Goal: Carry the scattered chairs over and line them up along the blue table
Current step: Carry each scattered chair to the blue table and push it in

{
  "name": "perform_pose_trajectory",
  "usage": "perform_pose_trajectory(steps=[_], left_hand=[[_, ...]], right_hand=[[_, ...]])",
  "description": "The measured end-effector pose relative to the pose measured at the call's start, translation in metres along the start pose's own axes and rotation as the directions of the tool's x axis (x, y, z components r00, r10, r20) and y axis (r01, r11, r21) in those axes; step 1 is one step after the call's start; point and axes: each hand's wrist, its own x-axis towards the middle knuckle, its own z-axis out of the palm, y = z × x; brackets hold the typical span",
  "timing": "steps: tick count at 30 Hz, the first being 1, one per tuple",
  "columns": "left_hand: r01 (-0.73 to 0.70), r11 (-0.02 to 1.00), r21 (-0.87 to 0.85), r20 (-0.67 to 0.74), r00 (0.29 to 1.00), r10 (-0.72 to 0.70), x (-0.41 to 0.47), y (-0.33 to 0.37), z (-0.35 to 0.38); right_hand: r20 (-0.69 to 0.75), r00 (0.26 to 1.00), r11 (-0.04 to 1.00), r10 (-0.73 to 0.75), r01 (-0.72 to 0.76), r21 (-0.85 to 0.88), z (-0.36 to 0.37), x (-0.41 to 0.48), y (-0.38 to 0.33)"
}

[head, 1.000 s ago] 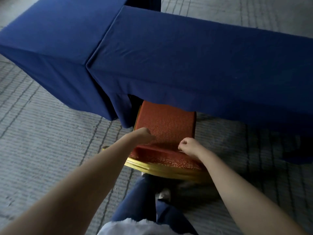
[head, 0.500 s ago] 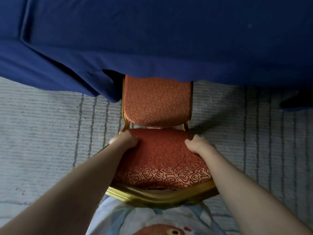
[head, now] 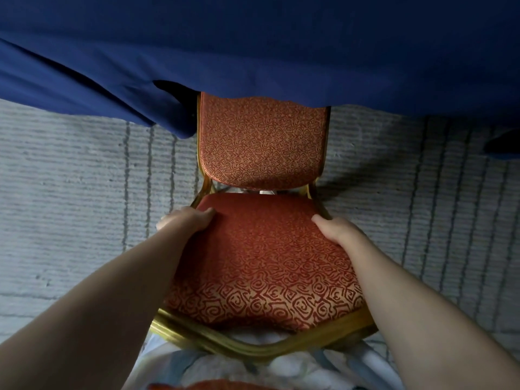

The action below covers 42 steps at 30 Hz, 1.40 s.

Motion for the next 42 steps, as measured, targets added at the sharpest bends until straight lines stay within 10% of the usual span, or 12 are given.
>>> perform_pose_trajectory(steps=[42], left_hand=[[-0.170,0.963,-0.208,-0.005,0.985,0.173,0.009,-0.021,-0.111]], right_hand=[[0.021,0.996,0.966,-0.087,0.079,0.246,-0.049,-0.052,-0.088]])
